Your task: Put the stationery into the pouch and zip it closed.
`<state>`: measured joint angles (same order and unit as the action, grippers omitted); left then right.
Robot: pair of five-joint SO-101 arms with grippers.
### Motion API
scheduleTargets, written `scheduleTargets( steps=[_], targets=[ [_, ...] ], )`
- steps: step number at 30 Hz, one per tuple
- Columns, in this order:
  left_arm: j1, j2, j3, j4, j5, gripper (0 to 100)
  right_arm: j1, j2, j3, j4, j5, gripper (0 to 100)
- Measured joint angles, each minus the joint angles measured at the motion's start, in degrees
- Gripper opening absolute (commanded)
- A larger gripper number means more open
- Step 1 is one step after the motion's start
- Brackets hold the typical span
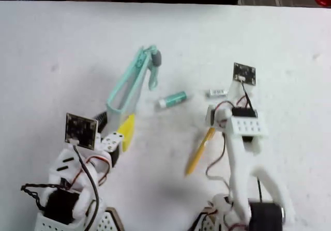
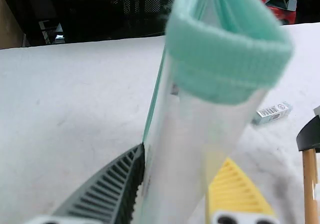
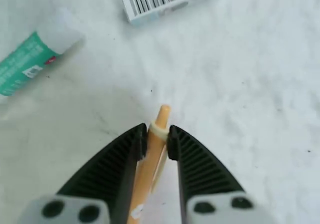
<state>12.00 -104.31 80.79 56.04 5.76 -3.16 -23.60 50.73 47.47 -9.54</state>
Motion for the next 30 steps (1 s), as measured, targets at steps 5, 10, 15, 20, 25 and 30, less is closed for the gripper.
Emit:
scheduleTargets(
  steps=[5,10,15,20,25,30],
  targets=[
    [0.0,0.0,0.0,0.0,0.0,20,-1.2,-14.2,5.5,-1.7,0.0,1.7],
    [0.0,0.0,0.0,0.0,0.0,20,-4.3,-28.2,5.5,-1.7,0.3,1.7],
    [0.0,0.0,0.0,0.0,0.0,20,-7.9,-41.7,4.6,-1.7,10.7,1.7],
    [0.2,0.0,0.0,0.0,0.0,20,-10.2,-53.7,-1.8,-2.3,19.3,1.7],
    [0.2,0.0,0.0,0.0,0.0,20,-12.2,-60.7,-6.9,-9.7,19.9,1.8],
    [0.2,0.0,0.0,0.0,0.0,20,-15.6,-59.7,-12.0,-18.1,20.2,1.9]
  ],
)
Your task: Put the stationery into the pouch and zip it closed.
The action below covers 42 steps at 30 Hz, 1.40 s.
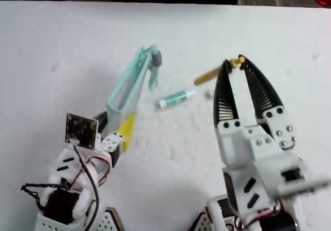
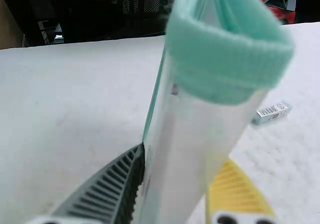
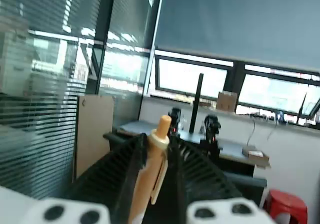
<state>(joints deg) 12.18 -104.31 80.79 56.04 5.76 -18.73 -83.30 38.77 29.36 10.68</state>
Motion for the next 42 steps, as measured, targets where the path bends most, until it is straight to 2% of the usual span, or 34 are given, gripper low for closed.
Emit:
scheduleTargets(
  steps=[8,13,16,29,35,42],
  targets=[
    [0.1,0.0,0.0,0.0,0.0,20,-9.6,14.5,-16.7,-0.7,0.2,1.7],
    [0.1,0.0,0.0,0.0,0.0,20,-19.2,28.0,-27.9,5.7,0.4,1.7],
    [0.1,0.0,0.0,0.0,0.0,20,-22.2,35.0,-32.2,10.7,0.4,1.7],
    [0.1,0.0,0.0,0.0,0.0,20,-23.4,42.9,-32.9,13.5,0.4,2.4],
    [0.1,0.0,0.0,0.0,0.0,20,-25.8,42.9,-33.5,21.4,0.4,21.5],
    [0.1,0.0,0.0,0.0,0.0,20,-28.0,42.9,-33.5,24.0,0.4,16.5]
  ],
)
